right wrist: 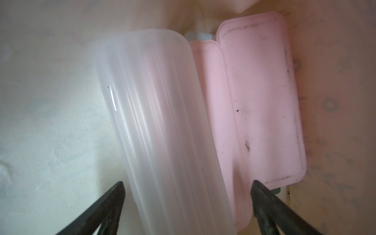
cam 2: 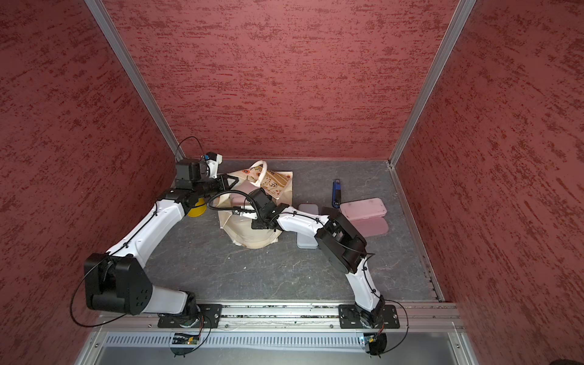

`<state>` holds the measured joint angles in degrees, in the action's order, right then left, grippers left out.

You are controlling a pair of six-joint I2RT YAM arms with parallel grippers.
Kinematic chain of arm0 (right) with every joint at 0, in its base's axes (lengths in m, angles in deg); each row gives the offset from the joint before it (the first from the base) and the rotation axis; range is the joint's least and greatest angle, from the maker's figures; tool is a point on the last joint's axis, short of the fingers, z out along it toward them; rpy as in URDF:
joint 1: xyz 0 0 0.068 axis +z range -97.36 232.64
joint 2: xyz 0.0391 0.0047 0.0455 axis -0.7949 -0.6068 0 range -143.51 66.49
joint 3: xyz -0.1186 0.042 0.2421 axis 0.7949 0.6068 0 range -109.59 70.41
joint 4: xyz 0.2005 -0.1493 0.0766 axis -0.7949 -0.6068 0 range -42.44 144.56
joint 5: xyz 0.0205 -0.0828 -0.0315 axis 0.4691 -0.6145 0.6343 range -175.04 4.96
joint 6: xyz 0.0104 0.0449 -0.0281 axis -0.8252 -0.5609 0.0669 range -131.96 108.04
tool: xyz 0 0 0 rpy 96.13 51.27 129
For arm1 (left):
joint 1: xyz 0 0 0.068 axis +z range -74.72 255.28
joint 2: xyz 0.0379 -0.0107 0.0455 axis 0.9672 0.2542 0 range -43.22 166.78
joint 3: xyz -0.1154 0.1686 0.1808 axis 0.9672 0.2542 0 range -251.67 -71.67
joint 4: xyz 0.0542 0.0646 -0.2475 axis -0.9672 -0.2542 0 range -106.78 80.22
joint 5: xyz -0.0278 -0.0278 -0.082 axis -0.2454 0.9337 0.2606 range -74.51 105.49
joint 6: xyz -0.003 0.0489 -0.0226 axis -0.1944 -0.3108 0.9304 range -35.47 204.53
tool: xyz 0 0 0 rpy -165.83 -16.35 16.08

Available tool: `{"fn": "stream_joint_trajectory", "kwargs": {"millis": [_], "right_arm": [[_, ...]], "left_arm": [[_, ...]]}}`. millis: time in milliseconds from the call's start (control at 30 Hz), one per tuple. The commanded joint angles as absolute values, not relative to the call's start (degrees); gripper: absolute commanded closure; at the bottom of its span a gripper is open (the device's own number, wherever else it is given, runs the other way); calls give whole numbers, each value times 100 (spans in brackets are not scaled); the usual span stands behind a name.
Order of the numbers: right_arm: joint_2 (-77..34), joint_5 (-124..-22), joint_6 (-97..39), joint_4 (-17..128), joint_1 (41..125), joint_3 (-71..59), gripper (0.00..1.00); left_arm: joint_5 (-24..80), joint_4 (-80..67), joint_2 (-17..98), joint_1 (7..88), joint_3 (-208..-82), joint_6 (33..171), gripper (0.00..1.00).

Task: Take out the pencil case from the canvas bag
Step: Pick up the pencil case from the canvas bag.

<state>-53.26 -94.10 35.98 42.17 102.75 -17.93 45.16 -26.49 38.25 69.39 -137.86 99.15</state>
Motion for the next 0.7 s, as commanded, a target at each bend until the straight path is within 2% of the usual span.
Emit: {"fn": "stream_joint_trajectory", "kwargs": {"millis": [0, 433, 533, 667], "right_arm": [[-5645, -9269, 3728, 3969, 10278, -2056, 1], [-6781, -8425, 3436, 2344, 10002, -3715, 1], [-6739, -8141, 3393, 2123, 9998, -3728, 7], [-6610, -7892, 3311, 1808, 10001, -3721, 20]], "left_arm": [[4670, -2591, 3899, 6939, -13867, 10006, 100], [4726, -2571, 3949, 6949, -13873, 10025, 100], [4739, -2569, 3975, 6961, -13882, 10035, 100], [4757, -2569, 3984, 6991, -13889, 10053, 100]]}}
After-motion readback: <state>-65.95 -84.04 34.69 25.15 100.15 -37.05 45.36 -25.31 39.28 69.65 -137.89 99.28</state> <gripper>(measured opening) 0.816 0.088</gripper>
